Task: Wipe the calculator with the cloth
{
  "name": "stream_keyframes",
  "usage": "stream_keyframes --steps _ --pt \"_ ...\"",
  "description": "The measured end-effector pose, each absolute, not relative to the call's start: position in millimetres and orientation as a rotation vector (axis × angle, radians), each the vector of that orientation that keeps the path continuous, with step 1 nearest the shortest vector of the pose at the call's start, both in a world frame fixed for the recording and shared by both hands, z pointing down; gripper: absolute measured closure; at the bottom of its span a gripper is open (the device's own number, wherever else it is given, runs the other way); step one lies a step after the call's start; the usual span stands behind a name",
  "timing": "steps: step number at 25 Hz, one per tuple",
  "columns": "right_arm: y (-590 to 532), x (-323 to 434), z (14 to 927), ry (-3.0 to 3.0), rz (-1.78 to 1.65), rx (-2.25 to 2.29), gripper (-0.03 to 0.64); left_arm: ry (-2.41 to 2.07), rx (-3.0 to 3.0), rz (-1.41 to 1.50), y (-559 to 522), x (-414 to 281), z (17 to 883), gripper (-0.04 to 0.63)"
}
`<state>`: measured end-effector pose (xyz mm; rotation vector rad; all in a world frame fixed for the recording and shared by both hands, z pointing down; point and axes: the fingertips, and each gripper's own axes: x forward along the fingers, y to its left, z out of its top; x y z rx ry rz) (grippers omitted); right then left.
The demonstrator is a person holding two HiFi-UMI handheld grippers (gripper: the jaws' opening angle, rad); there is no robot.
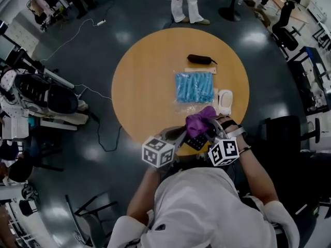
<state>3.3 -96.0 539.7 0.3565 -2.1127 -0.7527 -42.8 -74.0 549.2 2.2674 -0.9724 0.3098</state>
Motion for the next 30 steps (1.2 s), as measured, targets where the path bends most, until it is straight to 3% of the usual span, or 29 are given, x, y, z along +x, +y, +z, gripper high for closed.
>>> stream_keyframes --steps 10,16,19,24,30 --pt "-17 43 619 -2.064 -0.61 0.12 0.529 -1.132 2.216 0.24 -83 -89 542 0.546" --pt "-45 33 546 -2.159 -0.728 0.242 0.529 -1.148 2.58 0.929 -67 -76 561 0.546" --pt "-58 0 501 -2.145 -0.935 0.239 0.529 -1.02 2.665 1.037 -55 -54 566 0.546" --pt "-46 -42 510 -1.963 -1.193 0.047 0.531 -0.974 2.72 0.939 -46 -38 549 0.547" --pt "-73 -19 493 -1.943 -1.177 0.187 0.529 -1.025 2.749 0.651 -47 -55 516 0.548"
